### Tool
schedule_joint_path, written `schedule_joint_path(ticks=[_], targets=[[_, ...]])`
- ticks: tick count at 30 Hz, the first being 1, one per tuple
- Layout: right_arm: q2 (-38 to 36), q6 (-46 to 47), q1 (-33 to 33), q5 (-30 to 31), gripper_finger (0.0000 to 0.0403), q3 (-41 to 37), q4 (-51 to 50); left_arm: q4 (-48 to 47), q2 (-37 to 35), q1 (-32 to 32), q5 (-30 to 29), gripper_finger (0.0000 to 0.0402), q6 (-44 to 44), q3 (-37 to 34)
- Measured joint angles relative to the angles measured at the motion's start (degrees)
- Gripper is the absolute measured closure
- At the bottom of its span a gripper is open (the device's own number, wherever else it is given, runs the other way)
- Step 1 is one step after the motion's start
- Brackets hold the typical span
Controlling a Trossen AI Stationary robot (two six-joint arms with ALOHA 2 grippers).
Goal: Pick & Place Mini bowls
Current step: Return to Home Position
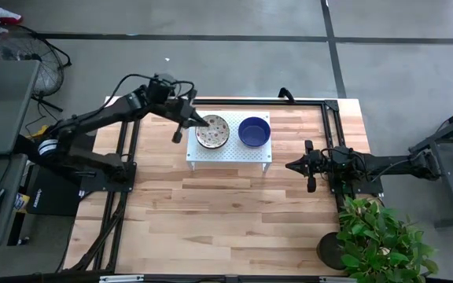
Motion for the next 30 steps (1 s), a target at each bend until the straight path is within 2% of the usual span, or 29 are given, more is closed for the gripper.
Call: schedule_joint_path(ticks=[10,30], targets=[[0.02,-0.02,0.00,0.00,0.0403,0.00,0.00,6.19,-0.43,5.29,5.88,0.0401,-0.38,-6.54],[0.02,-0.01,-0.02,0.00,0.0403,0.01,0.00,8.83,-0.30,5.97,3.20,0.0401,-1.67,-11.29]])
